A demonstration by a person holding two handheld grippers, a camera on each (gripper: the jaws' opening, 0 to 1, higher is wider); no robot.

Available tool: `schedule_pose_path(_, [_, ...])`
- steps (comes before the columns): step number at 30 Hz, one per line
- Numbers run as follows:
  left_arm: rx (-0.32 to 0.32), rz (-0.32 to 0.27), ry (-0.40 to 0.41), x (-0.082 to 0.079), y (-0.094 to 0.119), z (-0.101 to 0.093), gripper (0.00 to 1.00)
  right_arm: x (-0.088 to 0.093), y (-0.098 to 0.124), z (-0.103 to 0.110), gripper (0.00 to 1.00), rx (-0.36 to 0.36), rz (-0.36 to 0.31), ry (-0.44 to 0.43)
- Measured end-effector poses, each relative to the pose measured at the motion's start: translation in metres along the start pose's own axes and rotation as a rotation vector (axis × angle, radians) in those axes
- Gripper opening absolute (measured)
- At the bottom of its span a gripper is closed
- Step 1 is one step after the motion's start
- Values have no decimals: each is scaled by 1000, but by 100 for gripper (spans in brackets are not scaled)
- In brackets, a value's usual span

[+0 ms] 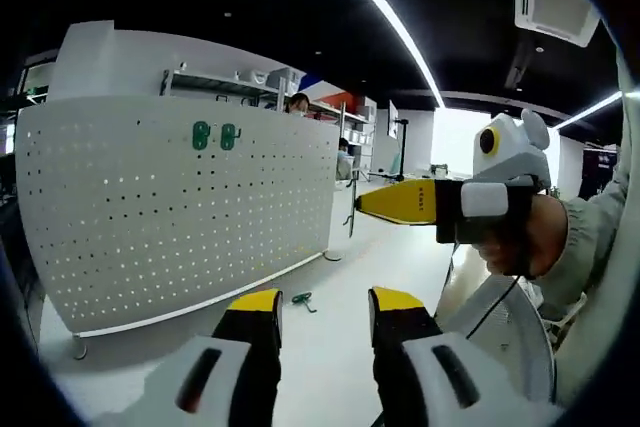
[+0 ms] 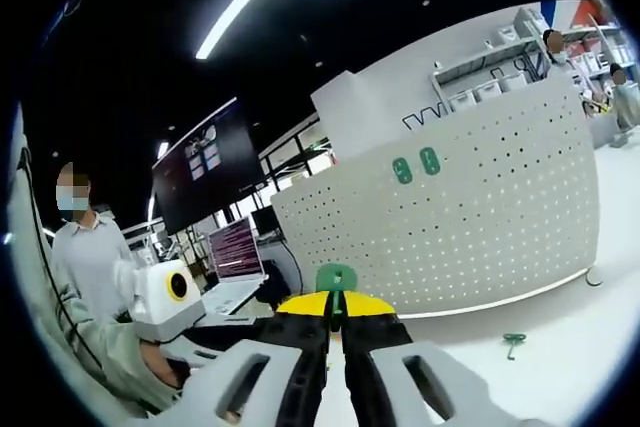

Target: Insert the hook assembly into the mounting plate slot until the hook locks in place.

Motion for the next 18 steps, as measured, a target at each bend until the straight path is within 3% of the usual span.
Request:
schedule_pose_path(7, [-21, 57, 13, 17, 9, 3, 39, -7, 3, -9, 2, 26, -15, 28])
schedule_pose_path(18, [-33, 97, 21, 31, 17, 4, 39, -24, 6, -41, 2, 133, -39, 90])
Point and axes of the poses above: the point that each gripper's makers call its tool centre point, and the gripper's own axes: y roughly backward along the fingers, z roughly to its left, x roughly out of its underside, the point moved 8 cm from there along y, roughly backward along the fingers, and after that the axes turned 8 degrees about -x, right-handed, at the moved point
